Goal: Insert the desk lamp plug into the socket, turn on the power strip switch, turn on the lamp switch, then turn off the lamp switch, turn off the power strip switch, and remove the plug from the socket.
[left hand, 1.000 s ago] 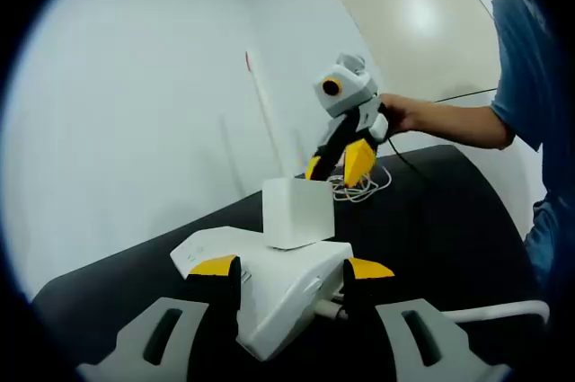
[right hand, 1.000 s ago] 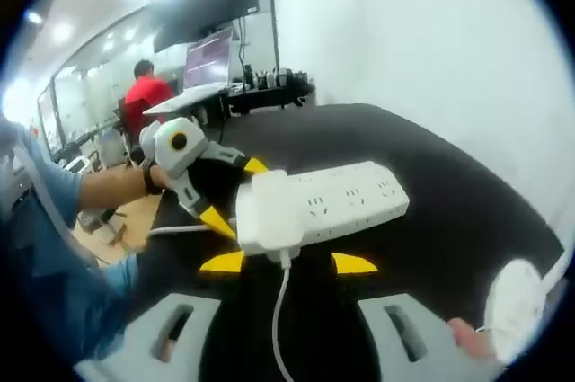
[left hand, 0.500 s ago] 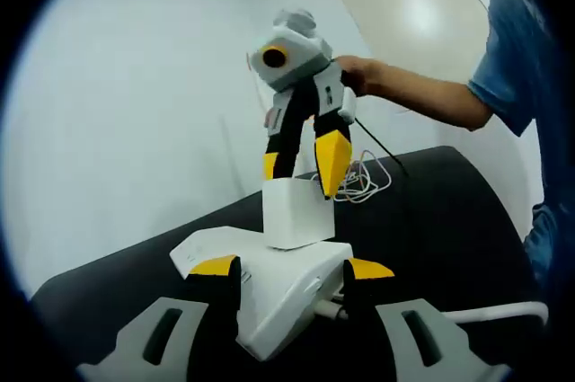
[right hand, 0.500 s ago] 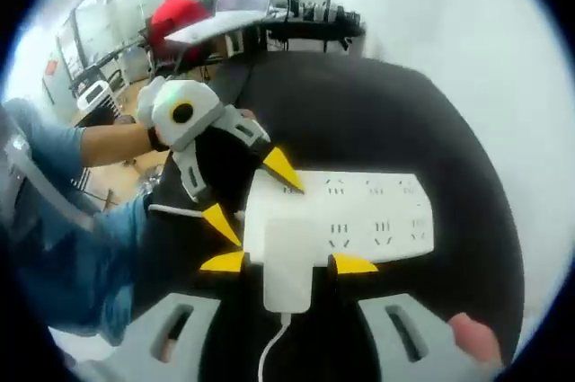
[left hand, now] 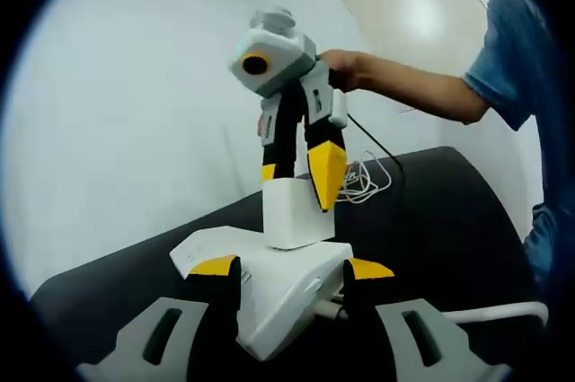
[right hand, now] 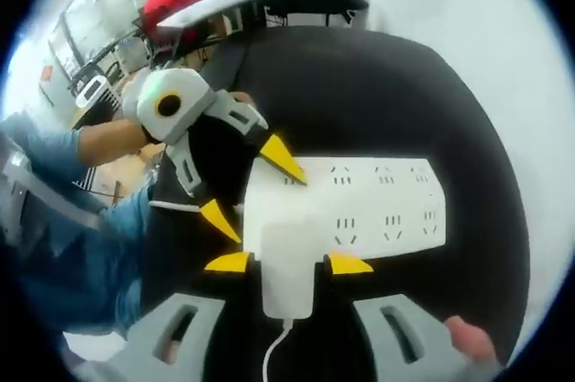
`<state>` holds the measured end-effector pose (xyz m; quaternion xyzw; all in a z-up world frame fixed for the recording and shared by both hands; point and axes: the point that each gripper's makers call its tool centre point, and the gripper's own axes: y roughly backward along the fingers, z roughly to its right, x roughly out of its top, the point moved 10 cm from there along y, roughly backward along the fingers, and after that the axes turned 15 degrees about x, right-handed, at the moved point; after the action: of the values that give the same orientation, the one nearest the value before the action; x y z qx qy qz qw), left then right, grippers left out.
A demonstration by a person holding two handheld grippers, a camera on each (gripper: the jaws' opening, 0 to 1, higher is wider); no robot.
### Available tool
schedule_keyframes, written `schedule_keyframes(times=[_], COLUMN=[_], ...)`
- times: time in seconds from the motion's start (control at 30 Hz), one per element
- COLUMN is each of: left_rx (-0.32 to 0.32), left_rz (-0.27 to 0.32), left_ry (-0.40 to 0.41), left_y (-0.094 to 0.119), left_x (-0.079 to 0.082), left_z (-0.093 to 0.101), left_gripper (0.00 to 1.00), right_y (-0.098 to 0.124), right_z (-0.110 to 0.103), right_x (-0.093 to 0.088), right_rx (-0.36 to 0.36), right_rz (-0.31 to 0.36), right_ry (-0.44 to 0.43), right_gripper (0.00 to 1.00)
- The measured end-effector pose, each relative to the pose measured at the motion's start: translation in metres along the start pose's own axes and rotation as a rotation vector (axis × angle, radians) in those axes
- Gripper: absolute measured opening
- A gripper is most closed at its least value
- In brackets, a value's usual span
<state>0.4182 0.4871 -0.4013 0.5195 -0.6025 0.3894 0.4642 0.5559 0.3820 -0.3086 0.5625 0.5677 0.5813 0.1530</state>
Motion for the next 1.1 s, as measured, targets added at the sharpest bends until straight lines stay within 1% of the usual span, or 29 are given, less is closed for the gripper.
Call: schedule_keyframes(times=[0.27,0.33,0.4,0.5,0.63,0.77,0.8,0.83,0.87,0.9,0.97,1.1], left_rx=[0.0,0.0,0.0,0.002,0.002,0.0,-0.001,-0.001,-0.002,-0.003,-0.006,-0.004], left_rz=[0.0,0.0,0.0,0.0,-0.001,-0.002,-0.002,-0.003,-0.003,-0.003,-0.003,-0.001], left_ry=[0.0,0.0,0.0,0.002,0.001,0.001,0.002,0.002,0.0,-0.001,-0.001,0.003], left_y=[0.0,0.0,0.0,-0.001,-0.001,-0.001,-0.001,-0.001,-0.001,-0.001,-0.001,-0.001], left_x=[0.0,0.0,0.0,0.0,0.0,0.001,0.001,0.001,0.001,0.001,0.0,0.0], left_z=[0.0,0.0,0.0,-0.001,0.001,0.002,0.002,0.001,0.001,0.001,0.001,0.0], left_gripper=[0.43,0.43,0.43,0.43,0.43,0.43,0.43,0.44,0.44,0.44,0.44,0.44], right_y=[-0.007,-0.009,-0.011,-0.012,-0.012,-0.01,-0.011,-0.012,-0.012,-0.012,-0.012,-0.01], right_z=[0.002,0.002,0.002,0.001,0.001,-0.001,-0.001,-0.001,-0.001,-0.002,-0.002,-0.003], right_x=[-0.002,-0.003,-0.003,-0.003,0.002,0.013,0.015,0.017,0.02,0.023,0.028,0.031], right_rx=[0.001,0.003,0.012,0.003,-0.014,-0.043,-0.054,-0.058,-0.059,-0.066,-0.074,-0.07], right_rz=[-0.024,-0.027,-0.034,-0.04,-0.06,-0.099,-0.145,-0.139,-0.158,-0.157,-0.177,-0.186], right_ry=[0.0,-0.001,0.004,-0.01,-0.023,-0.036,-0.043,-0.058,-0.06,-0.068,-0.07,-0.074], right_gripper=[0.3,0.29,0.26,0.25,0.25,0.25,0.25,0.25,0.24,0.24,0.24,0.24])
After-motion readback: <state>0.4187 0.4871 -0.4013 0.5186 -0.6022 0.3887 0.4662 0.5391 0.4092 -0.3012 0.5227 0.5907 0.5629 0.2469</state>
